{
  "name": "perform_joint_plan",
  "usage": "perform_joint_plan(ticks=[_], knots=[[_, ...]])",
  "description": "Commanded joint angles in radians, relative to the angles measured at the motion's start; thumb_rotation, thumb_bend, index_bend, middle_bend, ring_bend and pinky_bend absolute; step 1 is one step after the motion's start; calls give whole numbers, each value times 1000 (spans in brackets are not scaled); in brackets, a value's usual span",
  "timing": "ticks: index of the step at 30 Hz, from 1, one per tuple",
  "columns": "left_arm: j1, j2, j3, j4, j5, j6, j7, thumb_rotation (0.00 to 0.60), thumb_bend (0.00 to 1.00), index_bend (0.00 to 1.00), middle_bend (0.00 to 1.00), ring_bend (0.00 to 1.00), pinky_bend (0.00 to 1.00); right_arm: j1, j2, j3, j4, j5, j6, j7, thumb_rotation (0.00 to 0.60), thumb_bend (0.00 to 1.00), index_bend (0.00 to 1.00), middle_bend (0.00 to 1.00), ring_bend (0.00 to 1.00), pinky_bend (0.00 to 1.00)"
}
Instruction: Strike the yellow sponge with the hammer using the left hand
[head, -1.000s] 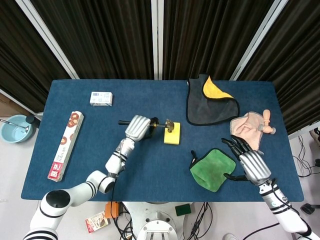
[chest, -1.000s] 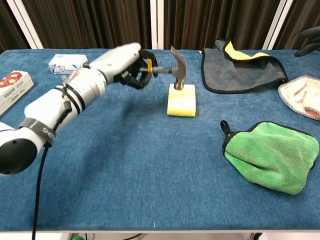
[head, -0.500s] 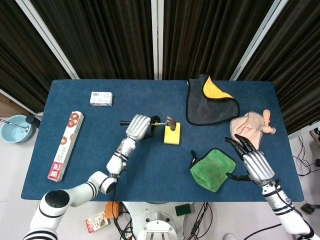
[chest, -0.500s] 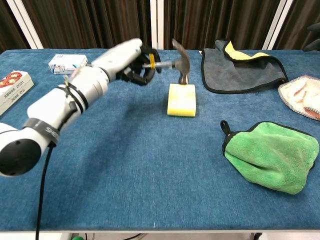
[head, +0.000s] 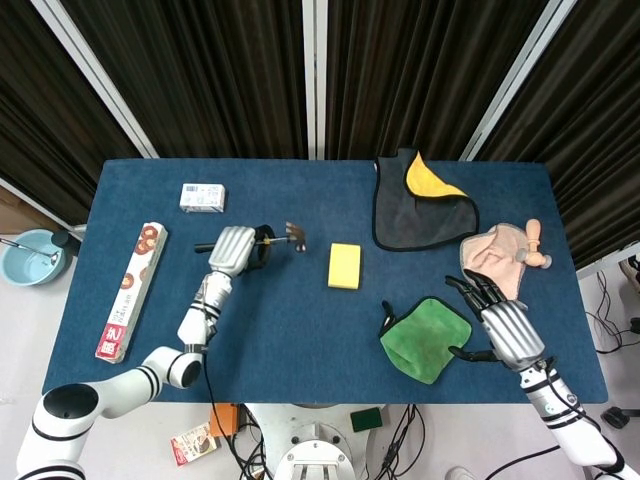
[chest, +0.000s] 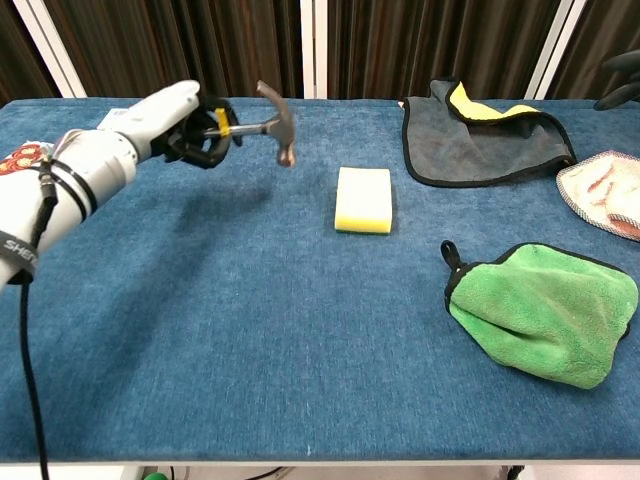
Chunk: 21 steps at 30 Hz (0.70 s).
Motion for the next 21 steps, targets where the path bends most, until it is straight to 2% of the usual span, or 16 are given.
perform_joint_plan(ticks=[1, 2, 4, 5, 8, 11, 15, 16, 19, 20, 21], knots=[[18, 33, 18, -36, -56, -81, 101, 600, 785, 577, 652, 623, 820, 1, 0, 0, -1, 0, -1, 0, 600, 39, 0, 142, 0, 78], [18, 50, 18, -64, -75, -106, 130, 598, 668, 430, 518, 469, 660, 1, 0, 0, -2, -1, -1, -1, 600, 38, 0, 142, 0, 78], [21, 71, 9, -110, -105, -118, 182, 548, 488, 247, 335, 273, 449, 1, 0, 0, -4, -2, -1, -4, 600, 38, 0, 142, 0, 78], [23, 78, 4, -128, -115, -114, 202, 477, 379, 146, 225, 159, 322, 1, 1, 0, -6, -2, 0, -6, 600, 38, 0, 142, 0, 78], [29, 98, -7, -173, -151, -104, 268, 307, 268, 46, 99, 36, 179, -3, 4, -1, -10, -1, 4, -8, 600, 39, 0, 142, 0, 78], [38, 118, -15, -215, -183, -88, 324, 262, 222, 20, 56, 6, 132, -7, 8, -2, -10, 0, 10, -6, 600, 38, 0, 142, 0, 78], [60, 183, -18, -301, -220, -82, 369, 270, 206, 13, 46, 0, 124, -14, 16, -4, -8, 3, 17, 1, 600, 38, 0, 142, 0, 78], [67, 208, -15, -327, -227, -85, 379, 294, 205, 13, 46, 0, 125, -16, 19, -5, -7, 4, 18, 4, 600, 38, 0, 142, 0, 78], [106, 299, -19, -431, -256, -45, 413, 527, 205, 20, 68, 11, 132, -26, 37, -5, -3, 17, 28, 12, 600, 39, 0, 142, 0, 78], [127, 337, -18, -469, -252, -10, 420, 585, 205, 35, 101, 32, 135, -33, 46, -1, -1, 26, 37, 19, 600, 39, 0, 142, 0, 78], [146, 368, -17, -497, -247, 17, 420, 600, 205, 51, 126, 46, 136, -39, 55, 2, 1, 34, 46, 25, 600, 39, 0, 142, 0, 78]])
